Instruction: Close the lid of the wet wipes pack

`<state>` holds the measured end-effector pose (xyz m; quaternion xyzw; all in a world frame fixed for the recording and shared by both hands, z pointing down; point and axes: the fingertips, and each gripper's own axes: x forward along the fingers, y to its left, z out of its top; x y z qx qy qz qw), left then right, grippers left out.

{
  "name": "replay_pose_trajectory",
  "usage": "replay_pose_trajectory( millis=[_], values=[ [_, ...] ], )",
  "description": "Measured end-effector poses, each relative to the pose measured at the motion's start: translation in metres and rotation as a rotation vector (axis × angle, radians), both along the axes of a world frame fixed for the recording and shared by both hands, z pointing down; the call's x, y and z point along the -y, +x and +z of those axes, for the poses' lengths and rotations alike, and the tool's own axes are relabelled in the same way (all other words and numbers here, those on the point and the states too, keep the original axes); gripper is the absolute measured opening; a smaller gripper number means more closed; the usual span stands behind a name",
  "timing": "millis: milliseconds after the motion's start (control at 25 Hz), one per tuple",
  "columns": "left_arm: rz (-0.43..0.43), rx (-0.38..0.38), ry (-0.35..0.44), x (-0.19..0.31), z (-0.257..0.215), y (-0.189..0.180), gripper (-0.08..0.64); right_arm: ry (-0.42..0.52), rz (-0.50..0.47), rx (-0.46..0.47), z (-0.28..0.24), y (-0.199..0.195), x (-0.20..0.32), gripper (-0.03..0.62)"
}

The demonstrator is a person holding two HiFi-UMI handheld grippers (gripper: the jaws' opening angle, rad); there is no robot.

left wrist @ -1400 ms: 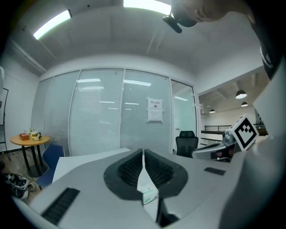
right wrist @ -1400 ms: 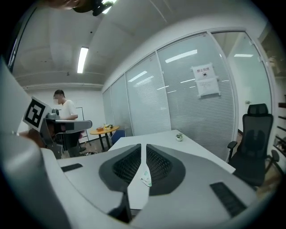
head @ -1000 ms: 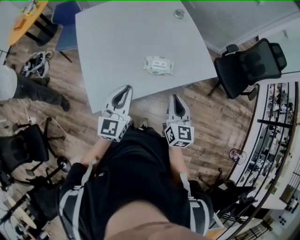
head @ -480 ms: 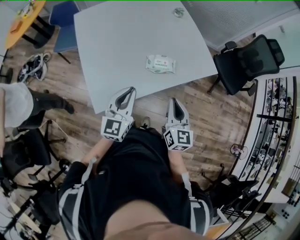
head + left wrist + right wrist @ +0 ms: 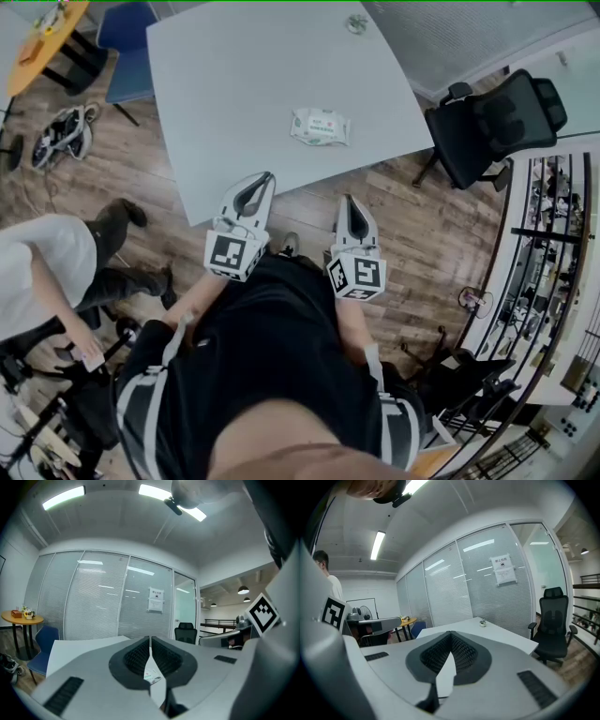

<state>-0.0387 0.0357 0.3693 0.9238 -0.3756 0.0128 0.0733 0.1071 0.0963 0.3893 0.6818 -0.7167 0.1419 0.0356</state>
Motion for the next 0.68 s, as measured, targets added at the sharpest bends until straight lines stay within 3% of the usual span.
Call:
replay_pose_trajectory(
  millis=[680],
  values=[
    [-0.007,0.002,0.001,0.0008,-0.0031,-0.0030,0.032,0.002,-0.013,-0.003,-0.0045,-0.0015,0.0036,0.021]
  ],
)
